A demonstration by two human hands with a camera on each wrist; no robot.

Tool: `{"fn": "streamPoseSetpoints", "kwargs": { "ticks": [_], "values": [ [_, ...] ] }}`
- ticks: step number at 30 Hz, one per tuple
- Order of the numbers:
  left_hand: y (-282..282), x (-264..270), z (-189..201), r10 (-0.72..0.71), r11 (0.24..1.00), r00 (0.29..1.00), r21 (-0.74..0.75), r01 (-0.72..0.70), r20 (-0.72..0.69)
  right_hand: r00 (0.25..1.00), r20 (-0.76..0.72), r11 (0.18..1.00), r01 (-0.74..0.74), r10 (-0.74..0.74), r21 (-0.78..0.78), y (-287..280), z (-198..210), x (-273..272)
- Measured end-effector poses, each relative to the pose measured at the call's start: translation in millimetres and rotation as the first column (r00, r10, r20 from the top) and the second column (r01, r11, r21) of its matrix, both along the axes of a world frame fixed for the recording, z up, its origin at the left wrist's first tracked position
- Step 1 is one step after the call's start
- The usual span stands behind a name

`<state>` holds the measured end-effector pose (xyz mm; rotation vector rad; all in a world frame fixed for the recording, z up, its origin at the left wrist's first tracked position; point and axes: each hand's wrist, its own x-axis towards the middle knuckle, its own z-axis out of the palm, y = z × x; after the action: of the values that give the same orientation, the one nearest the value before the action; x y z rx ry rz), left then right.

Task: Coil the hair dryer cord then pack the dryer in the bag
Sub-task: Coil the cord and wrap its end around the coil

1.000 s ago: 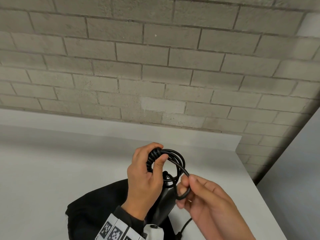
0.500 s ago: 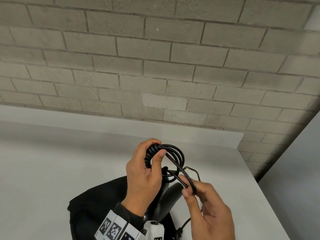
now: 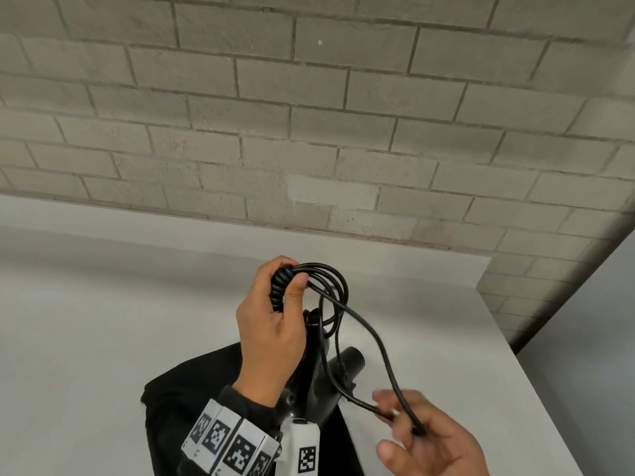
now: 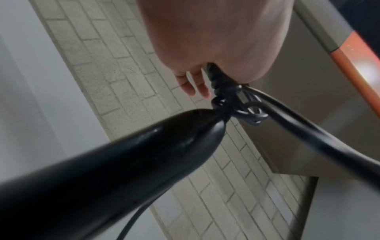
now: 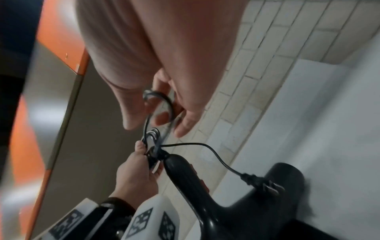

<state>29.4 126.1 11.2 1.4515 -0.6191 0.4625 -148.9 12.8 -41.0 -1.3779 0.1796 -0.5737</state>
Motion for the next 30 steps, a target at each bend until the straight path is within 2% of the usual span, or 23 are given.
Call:
{"fn": "streamPoseSetpoints", "kwargs": {
  "ticks": [1,2,4,5,6,7,8,10,12,14,15,16,17,18,19,21,23,25,27,29,30],
  "values": [
    [-1,-1,0,-0.005,1.000,1.000,0.001,0.005,0.001,0.999,0.043,0.999,0.030,-0.028,-0.045,1,-7,1],
    [-1,-1,-1,-0.015,1.000,1.000,0.004,0.015,0.002,0.995,0.090,0.999,0.046,-0.044,-0.017,-1,-15,0],
    [-3,-3,-1,-0.042,0.999,0.999,0.012,0.042,0.007,0.991,0.130,0.995,0.027,-0.039,0.092,-8,-28,1],
    [-4,-5,0,-0.053,0.998,0.999,0.016,0.053,0.009,0.985,0.171,0.971,-0.051,0.011,0.233,-13,-30,4],
    [-4,-6,0,-0.060,0.998,0.998,0.018,0.060,0.011,0.957,0.271,0.905,-0.204,0.105,0.372,-18,-32,5],
    [-5,-6,-1,-0.064,0.998,0.998,0.019,0.063,0.014,0.897,0.414,0.791,-0.363,0.154,0.492,-19,-29,6],
    [-5,-7,-1,-0.063,0.998,0.998,0.019,0.063,0.016,0.878,0.463,0.743,-0.390,0.122,0.544,-24,-20,4],
    [-4,-5,-1,-0.060,0.998,0.998,0.018,0.060,0.014,0.912,0.408,0.668,-0.287,-0.027,0.686,-21,-13,-7],
    [-3,-4,-1,-0.060,0.998,0.998,0.016,0.060,0.013,0.934,0.350,0.725,-0.192,-0.072,0.661,-28,-15,-15],
    [-2,-5,0,-0.053,0.999,0.998,0.014,0.052,0.026,0.974,0.189,0.728,-0.041,-0.122,0.684,-32,-5,-24],
    [-2,-6,0,-0.046,0.999,0.998,0.014,0.046,0.035,0.985,0.120,0.744,0.013,-0.125,0.668,-30,2,-25],
    [-2,-6,0,-0.041,0.999,0.998,0.013,0.041,0.040,0.995,0.071,0.806,0.011,-0.065,0.592,-31,5,-21],
    [-2,-7,0,-0.039,0.999,0.998,0.011,0.039,0.040,0.998,-0.002,0.831,-0.055,0.068,0.554,-37,3,-17],
    [-2,-7,1,-0.040,0.999,0.998,0.010,0.039,0.039,0.987,-0.153,0.851,0.046,0.040,0.523,-42,3,-21],
    [-2,-7,1,-0.044,0.999,0.998,0.011,0.043,0.038,0.965,-0.257,0.885,0.157,-0.044,0.438,-44,4,-22],
    [-2,-9,2,-0.060,0.998,0.997,0.015,0.060,0.038,0.943,-0.287,0.921,0.256,-0.171,0.293,-47,0,-18],
    [-5,-12,3,-0.079,0.997,0.996,0.013,0.078,0.034,0.865,-0.304,0.892,0.443,-0.400,0.086,-46,-11,-11],
    [-7,-15,2,-0.078,0.997,0.996,0.020,0.077,0.036,0.772,-0.230,0.805,0.568,-0.593,-0.168,-36,-12,-4],
    [-9,-17,1,-0.063,0.998,0.997,0.032,0.061,0.048,0.700,-0.064,0.676,0.657,-0.711,-0.334,-14,-2,3],
    [-9,-18,2,-0.055,0.998,0.997,0.038,0.052,0.060,0.706,0.137,0.631,0.689,-0.695,-0.356,15,17,9],
    [-9,-19,2,-0.055,0.998,0.996,0.040,0.052,0.067,0.740,0.179,0.665,0.665,-0.648,-0.340,29,25,12]
  ]
}}
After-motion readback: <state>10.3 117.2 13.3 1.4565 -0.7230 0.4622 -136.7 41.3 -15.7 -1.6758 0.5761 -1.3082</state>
